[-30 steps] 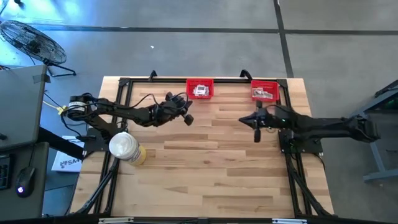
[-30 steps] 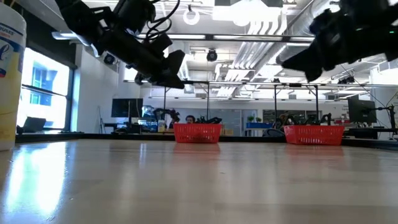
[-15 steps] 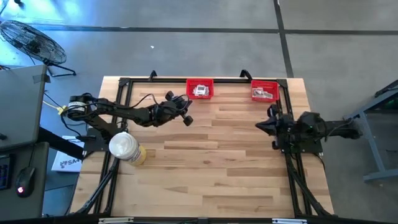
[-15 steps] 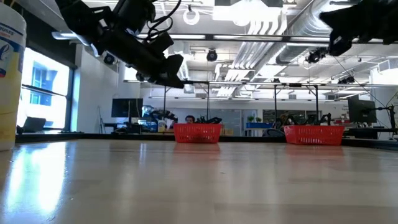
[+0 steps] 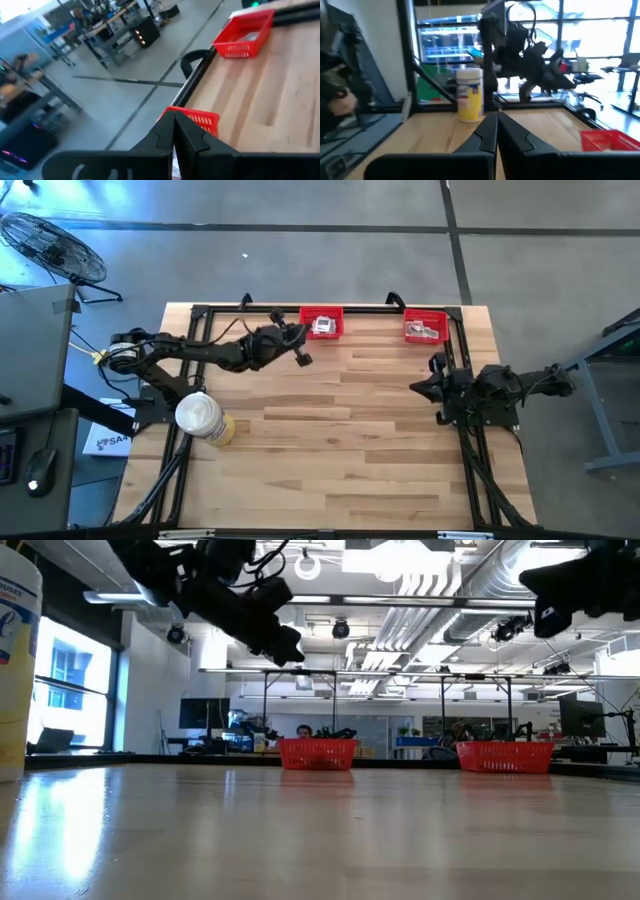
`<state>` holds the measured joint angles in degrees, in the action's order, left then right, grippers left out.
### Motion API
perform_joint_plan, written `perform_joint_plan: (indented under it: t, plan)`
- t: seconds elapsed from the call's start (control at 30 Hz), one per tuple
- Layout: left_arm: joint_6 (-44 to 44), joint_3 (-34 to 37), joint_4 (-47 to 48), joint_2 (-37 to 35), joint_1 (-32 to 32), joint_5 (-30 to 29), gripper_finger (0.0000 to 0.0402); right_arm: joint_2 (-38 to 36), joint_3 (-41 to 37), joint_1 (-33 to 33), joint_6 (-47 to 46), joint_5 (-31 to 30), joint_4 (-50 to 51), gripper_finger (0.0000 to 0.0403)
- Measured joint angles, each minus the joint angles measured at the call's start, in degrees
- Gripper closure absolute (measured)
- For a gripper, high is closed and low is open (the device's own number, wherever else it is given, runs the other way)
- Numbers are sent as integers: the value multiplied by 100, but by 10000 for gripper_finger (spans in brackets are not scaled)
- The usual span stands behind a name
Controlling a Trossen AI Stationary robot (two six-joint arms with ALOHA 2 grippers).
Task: Pick & Place First Aid Supplies
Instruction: Return to Home Position
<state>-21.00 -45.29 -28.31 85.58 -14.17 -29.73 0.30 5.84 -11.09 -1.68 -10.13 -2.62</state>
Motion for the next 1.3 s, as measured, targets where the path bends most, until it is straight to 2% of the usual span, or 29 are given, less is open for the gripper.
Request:
perform_joint_plan:
  t: [0.23, 0.47, 0.63, 0.87, 1.07, 1.23, 1.3]
  plan:
    - [1075, -7, 37, 0, -843, 1559, 402, 0, -274, 23, -277, 46, -150, 402]
    - [1930, -7, 20, 0, -1570, 1728, 402, 2, -522, 17, -296, 71, -1001, 401]
    - [2025, -7, 31, 0, -1862, 1719, 402, 33, -528, 17, -369, 43, -995, 402]
    - [2274, -7, 745, 0, -1718, 1638, 402, 33, -530, 17, -375, -71, -1051, 399]
    - [2608, -7, 1025, -9, -1174, 2193, 402, 35, -530, 17, -560, -91, -899, 402]
    - [3281, -6, 881, -370, -1086, 3265, 402, 35, -530, 17, -396, -91, -880, 398]
    - [3426, 70, 867, -578, -1095, 3408, 402, 35, -530, 17, -388, -90, -878, 396]
